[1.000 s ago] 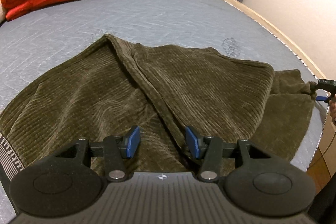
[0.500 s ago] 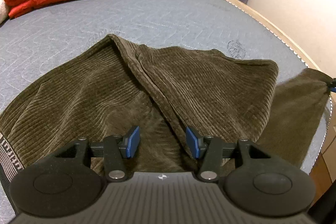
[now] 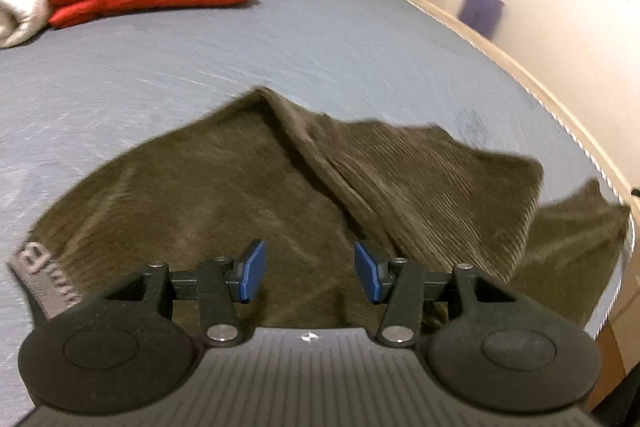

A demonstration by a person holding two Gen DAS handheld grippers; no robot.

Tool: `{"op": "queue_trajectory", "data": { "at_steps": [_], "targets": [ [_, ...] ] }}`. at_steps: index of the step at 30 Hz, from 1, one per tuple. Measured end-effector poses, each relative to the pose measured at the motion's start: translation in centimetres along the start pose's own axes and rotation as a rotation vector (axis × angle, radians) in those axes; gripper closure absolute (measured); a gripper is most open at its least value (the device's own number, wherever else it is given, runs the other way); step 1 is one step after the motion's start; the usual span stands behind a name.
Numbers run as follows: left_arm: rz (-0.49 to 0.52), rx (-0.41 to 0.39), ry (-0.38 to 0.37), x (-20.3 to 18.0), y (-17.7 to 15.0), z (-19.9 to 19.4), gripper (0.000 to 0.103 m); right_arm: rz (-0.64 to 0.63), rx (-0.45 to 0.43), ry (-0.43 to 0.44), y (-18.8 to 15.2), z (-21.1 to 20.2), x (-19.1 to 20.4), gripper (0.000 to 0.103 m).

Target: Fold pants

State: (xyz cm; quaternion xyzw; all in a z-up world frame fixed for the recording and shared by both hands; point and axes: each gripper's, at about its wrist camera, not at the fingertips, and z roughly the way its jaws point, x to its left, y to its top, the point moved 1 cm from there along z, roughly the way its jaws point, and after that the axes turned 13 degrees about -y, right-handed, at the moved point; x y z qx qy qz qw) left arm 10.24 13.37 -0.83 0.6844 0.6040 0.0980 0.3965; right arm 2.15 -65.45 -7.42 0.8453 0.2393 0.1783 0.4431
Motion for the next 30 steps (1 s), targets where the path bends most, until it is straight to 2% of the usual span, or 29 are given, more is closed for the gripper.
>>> {"op": "queue_trajectory", "data": {
  "at_steps": [3,8,11,14,17,19,22,24,27,28,29,30],
  "targets": [
    [-0.085,-0.052,0.04,3.2,0.8,-2.3,0.049,-0.068,-0.081,0.1,-0.3,-3.8,2.6,0.042],
    [-0.264,-0.087,0.156,10.2,0.9,-5.8,0.049,-0.239,-0.175,0.373,-3.0,-10.5,8.8,0.042],
    [-0.368,-0.071,0.203,14.5,0.0,-7.0,0.049,-0.357,-0.18,0.555,-5.7,-14.6,12.6,0.042],
    [-0.419,-0.049,0.219,17.2,-0.8,-7.1,0.048,-0.523,-0.176,0.728,-9.2,-18.9,16.4,0.042],
    [-0.464,-0.033,0.213,19.4,-1.4,-6.8,0.039,-0.687,-0.116,0.859,-12.7,-21.6,20.1,0.037],
    [-0.49,-0.034,0.205,20.1,-1.7,-6.5,0.035,-0.737,-0.061,0.882,-14.3,-21.9,22.3,0.032],
    [-0.545,-0.036,0.163,21.5,-1.8,-5.6,0.033,-0.747,0.01,0.842,-15.1,-20.4,24.8,0.026],
    [-0.538,-0.023,0.144,21.6,-1.6,-4.8,0.033,-0.745,0.064,0.816,-15.5,-19.4,26.1,0.025],
    [-0.491,0.012,0.174,21.2,-1.5,-3.3,0.03,-0.78,0.135,0.8,-16.2,-18.1,28.5,0.026],
    [-0.475,0.018,0.187,21.1,-1.4,-2.9,0.029,-0.794,0.154,0.8,-16.6,-17.7,29.0,0.032],
    [-0.456,0.019,0.2,20.9,-1.2,-2.6,0.029,-0.805,0.172,0.806,-17.3,-17.4,29.2,0.053],
    [-0.432,0.016,0.217,20.7,-0.9,-2.2,0.03,-0.812,0.19,0.816,-17.4,-17.2,29.6,0.064]
  ]
}}
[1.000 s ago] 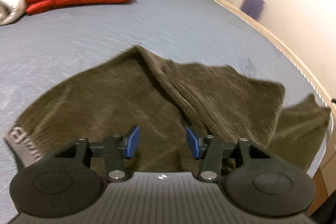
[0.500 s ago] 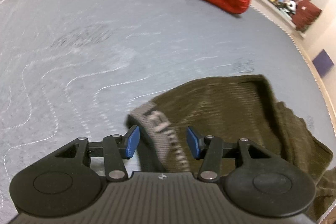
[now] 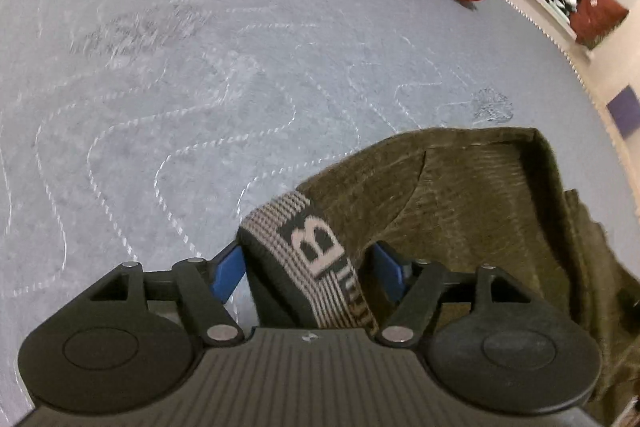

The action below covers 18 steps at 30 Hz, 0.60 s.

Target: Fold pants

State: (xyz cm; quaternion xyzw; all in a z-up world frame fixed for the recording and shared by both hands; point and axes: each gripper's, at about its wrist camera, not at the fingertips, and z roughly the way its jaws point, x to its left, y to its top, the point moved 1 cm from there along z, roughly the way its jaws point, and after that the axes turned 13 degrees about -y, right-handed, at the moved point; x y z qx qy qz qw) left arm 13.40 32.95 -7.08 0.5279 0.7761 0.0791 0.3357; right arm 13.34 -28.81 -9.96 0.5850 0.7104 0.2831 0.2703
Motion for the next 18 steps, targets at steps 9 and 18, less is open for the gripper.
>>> {"op": "queue_trajectory", "data": {
  "at_steps": [9,18],
  "targets": [
    [0.213,-0.162,0.074,-3.0,1.7,0.7,0.064,0.049,-0.05,0.11,1.5,-0.3,-0.5,0.099],
    [0.198,-0.257,0.138,-4.0,4.3,2.4,0.064,0.822,-0.389,-0.112,1.4,-2.9,-15.4,0.099]
  ]
}}
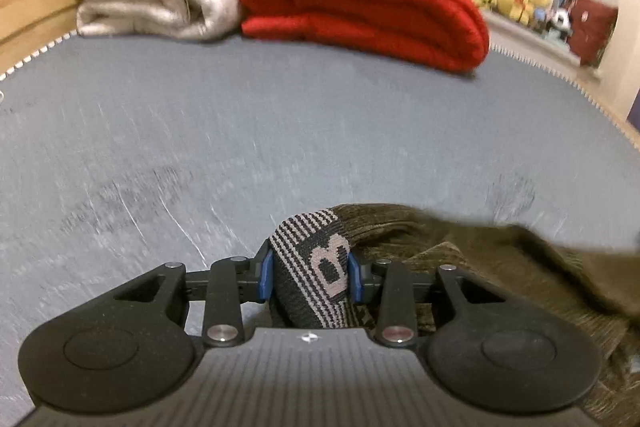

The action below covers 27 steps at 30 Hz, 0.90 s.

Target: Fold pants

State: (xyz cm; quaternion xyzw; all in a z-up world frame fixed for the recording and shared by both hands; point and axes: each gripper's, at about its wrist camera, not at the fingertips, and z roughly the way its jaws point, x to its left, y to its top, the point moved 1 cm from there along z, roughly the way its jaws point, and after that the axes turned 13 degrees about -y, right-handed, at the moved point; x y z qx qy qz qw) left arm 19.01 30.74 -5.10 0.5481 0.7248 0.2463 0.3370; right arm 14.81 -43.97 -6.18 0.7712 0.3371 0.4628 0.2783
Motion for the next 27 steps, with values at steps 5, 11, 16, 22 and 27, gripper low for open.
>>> {"op": "queue_trajectory", "data": {
  "at_steps": [5,11,16,22,27],
  "targets": [
    [0.046,0.026,0.023,-1.1,-0.5,1.3,0.06,0.218,0.171,-0.326,0.1,5.6,-8.6,0.097],
    [0.001,0.074,0.026,-0.6,-0.6,2.1,0.05,0.08,0.193,-0.238,0.8,6.6,-8.3,0.061],
    [-0.003,0.043,0.071,-1.5,0.1,0.1,0.042,0.083,0.235,-0.28,1.1,8.2,-9.1,0.093],
    [0.044,-0.015,0.182,-5.0,0.7,-2.2,0.034,0.12,0.059,-0.213,3.7,6.6,-9.5,0.1],
    [0.097,-0.082,0.192,-8.2,0.2,-3.2,0.033,0.046,0.043,-0.418,3.8,6.3,-9.7,0.094]
  ]
}}
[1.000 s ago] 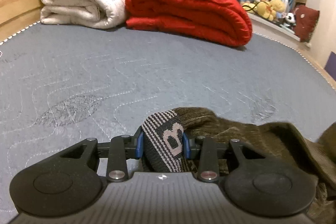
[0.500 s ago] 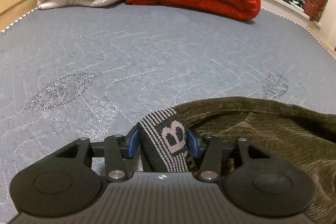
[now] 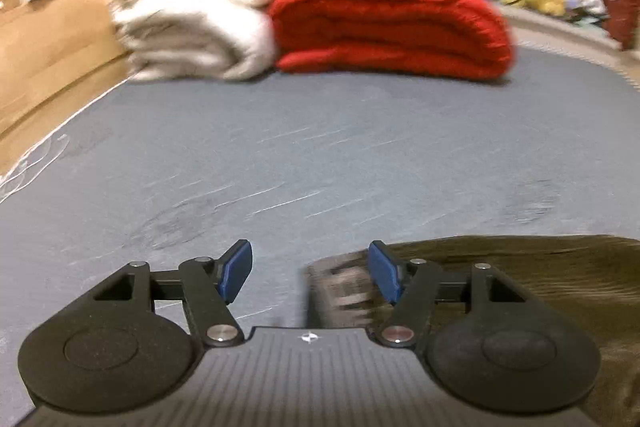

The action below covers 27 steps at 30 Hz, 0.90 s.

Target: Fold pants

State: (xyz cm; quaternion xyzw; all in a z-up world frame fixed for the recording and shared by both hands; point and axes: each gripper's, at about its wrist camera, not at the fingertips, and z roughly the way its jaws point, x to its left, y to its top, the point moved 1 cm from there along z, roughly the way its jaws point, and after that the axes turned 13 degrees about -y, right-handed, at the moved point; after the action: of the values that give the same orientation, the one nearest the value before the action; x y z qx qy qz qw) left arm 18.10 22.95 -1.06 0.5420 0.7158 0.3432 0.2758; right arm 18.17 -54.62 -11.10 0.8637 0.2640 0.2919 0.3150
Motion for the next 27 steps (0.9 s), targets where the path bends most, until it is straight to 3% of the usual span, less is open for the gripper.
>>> {"op": "queue_trajectory", "data": {
  "at_steps": [3,5,7,10,13,16,18,22,25,27],
  "targets": [
    [0.106,-0.015,-0.246,-4.4,-0.8,-1.0,0.033,0.048,0.163,0.003,-0.4,2.2,-1.4,0.08],
    [0.167,0.0,-0.435,-7.4,-1.8,-1.7,0.034,0.088,0.175,0.025,0.2,2.5,-2.5,0.062],
    [0.23,0.017,-0.614,-10.6,-3.0,-2.4,0.034,0.132,0.187,0.065,0.8,2.9,-3.6,0.06],
    [0.355,0.05,-0.762,-14.9,-5.2,-3.0,0.034,0.288,0.258,0.148,1.1,4.2,-5.8,0.059],
    [0.467,0.102,-0.813,-18.3,-7.5,-2.4,0.034,0.388,0.306,0.221,1.2,5.7,-7.1,0.059],
    [0.523,0.153,-0.77,-20.2,-9.3,-0.9,0.034,0.41,0.324,0.256,1.3,5.8,-7.5,0.054],
    [0.543,0.19,-0.762,-20.3,-10.2,0.4,0.04,0.425,0.327,0.273,1.5,5.9,-7.2,0.051],
    [0.524,0.204,-0.749,-19.8,-9.4,0.9,0.077,0.449,0.326,0.314,2.1,6.0,-7.3,0.051],
    [0.459,0.219,-0.769,-18.9,-7.8,0.4,0.08,0.424,0.284,0.329,3.0,5.6,-7.1,0.077],
    [0.471,0.246,-0.804,-18.6,-6.7,-0.1,0.08,0.342,0.198,0.366,4.1,3.9,-6.1,0.083]
  ]
}}
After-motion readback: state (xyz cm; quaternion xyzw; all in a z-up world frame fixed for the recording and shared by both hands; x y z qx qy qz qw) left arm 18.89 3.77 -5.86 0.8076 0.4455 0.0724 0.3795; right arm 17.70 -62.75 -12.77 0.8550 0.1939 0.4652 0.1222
